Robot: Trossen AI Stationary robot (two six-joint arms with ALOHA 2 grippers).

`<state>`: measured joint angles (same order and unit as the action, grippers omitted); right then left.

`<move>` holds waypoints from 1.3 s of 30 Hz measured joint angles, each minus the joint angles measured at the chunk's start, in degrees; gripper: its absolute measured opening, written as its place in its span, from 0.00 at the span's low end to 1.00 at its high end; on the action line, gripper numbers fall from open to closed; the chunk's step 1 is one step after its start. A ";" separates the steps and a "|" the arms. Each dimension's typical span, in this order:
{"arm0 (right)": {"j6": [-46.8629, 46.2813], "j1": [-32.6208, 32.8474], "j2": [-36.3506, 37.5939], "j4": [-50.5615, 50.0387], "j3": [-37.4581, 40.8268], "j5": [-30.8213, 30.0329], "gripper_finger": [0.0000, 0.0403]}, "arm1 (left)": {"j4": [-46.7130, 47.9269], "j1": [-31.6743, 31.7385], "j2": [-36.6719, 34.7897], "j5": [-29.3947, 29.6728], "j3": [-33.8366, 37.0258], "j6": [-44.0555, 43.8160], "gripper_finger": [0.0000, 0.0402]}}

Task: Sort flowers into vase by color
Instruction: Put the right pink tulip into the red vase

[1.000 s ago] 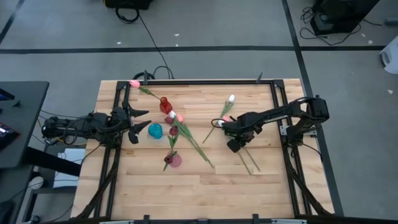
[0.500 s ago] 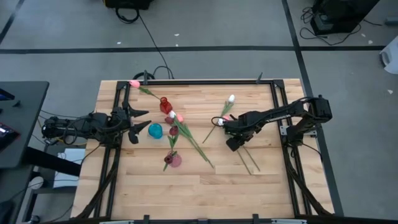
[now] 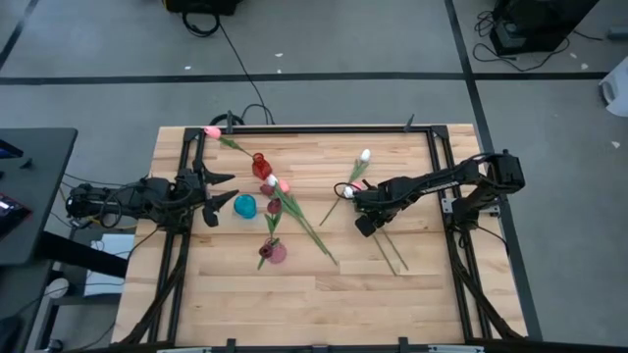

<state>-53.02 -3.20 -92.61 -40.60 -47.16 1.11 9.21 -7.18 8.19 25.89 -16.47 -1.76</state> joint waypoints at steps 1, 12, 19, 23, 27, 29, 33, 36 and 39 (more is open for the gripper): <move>-0.33 0.00 0.03 -0.09 0.12 -0.01 0.12 | 0.00 0.00 0.00 0.00 0.00 0.00 0.56; 4.85 0.02 1.53 -1.19 -2.51 -3.97 0.02 | 0.00 0.00 0.00 0.00 0.00 0.00 0.56; 19.00 0.16 9.65 14.12 -5.46 -17.11 0.02 | -0.77 0.00 0.00 0.00 0.00 -0.01 0.56; 33.21 -0.20 11.76 37.88 -4.38 -15.95 0.02 | -0.88 0.00 0.00 0.00 0.00 0.00 0.56; 44.89 -2.78 9.50 61.72 -4.37 -11.18 0.02 | -2.32 0.00 -0.02 -0.15 0.00 -0.04 0.56; 48.08 -4.52 7.02 72.93 -4.43 -6.80 0.02 | -2.17 0.00 0.00 -0.84 0.00 -0.03 0.56; 49.58 -8.00 0.22 87.13 -6.72 -0.27 0.02 | -2.16 0.00 -0.02 -0.92 0.00 -0.01 0.56; 50.40 -10.22 -5.10 87.86 -13.13 1.72 0.02 | -1.95 0.00 0.00 -0.85 0.00 1.11 0.56; 50.65 -12.03 -11.08 85.15 -21.83 3.69 0.02 | -1.92 -0.01 0.00 -0.11 0.00 1.44 0.56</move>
<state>-2.37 -15.23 -103.70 44.54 -68.99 4.81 7.29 -7.19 8.19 25.78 -16.47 -0.32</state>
